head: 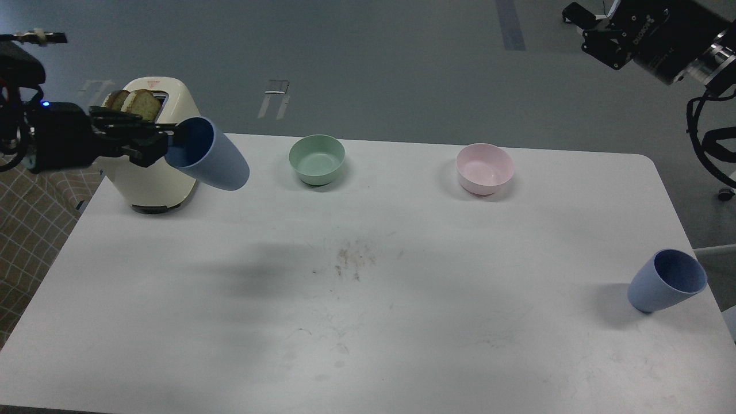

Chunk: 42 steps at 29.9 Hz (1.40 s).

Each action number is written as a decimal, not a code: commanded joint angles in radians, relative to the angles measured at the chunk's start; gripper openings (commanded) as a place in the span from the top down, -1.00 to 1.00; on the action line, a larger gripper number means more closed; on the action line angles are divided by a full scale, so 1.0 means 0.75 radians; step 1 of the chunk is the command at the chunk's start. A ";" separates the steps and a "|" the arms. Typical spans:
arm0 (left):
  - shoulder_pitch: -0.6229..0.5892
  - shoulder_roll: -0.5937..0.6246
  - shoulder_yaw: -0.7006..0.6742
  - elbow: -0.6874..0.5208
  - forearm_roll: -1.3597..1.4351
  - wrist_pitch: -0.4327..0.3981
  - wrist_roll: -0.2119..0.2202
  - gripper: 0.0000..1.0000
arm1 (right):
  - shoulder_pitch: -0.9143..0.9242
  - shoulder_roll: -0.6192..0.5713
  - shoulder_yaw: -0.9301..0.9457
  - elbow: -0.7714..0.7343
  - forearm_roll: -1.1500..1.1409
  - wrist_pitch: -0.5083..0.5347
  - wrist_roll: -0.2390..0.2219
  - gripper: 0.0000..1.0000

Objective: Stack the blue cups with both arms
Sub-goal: 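Lift the blue cup with the left gripper and carry it to table center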

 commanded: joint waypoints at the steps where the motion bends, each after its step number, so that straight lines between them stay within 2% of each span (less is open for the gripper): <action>1: -0.052 -0.117 0.001 -0.009 0.010 -0.042 0.051 1.00 | 0.062 0.050 -0.004 -0.056 0.000 0.000 0.001 -1.00; 3: -0.082 -0.203 0.005 -0.017 0.012 -0.087 0.084 1.00 | 0.099 0.079 -0.008 -0.086 0.000 0.000 -0.001 -1.00; 9: -0.129 -0.448 0.005 -0.017 0.059 -0.088 0.166 1.00 | 0.177 0.154 -0.014 -0.160 0.000 0.000 -0.001 -1.00; 18: -0.154 -0.798 0.053 0.028 0.272 -0.088 0.213 1.00 | 0.199 0.171 -0.017 -0.168 0.000 0.000 -0.001 -1.00; 25: -0.260 -0.935 0.244 0.067 0.293 -0.088 0.217 1.00 | 0.197 0.185 -0.017 -0.185 0.002 0.000 -0.001 -1.00; 30: -0.322 -1.080 0.321 0.204 0.329 -0.088 0.219 1.00 | 0.197 0.191 -0.039 -0.189 0.004 0.000 -0.001 -1.00; 37: -0.328 -1.213 0.395 0.329 0.360 -0.088 0.217 1.00 | 0.197 0.206 -0.057 -0.193 0.004 0.000 -0.001 -1.00; 42: -0.350 -1.252 0.465 0.382 0.362 -0.088 0.217 1.00 | 0.191 0.212 -0.059 -0.195 0.004 0.000 -0.001 -1.00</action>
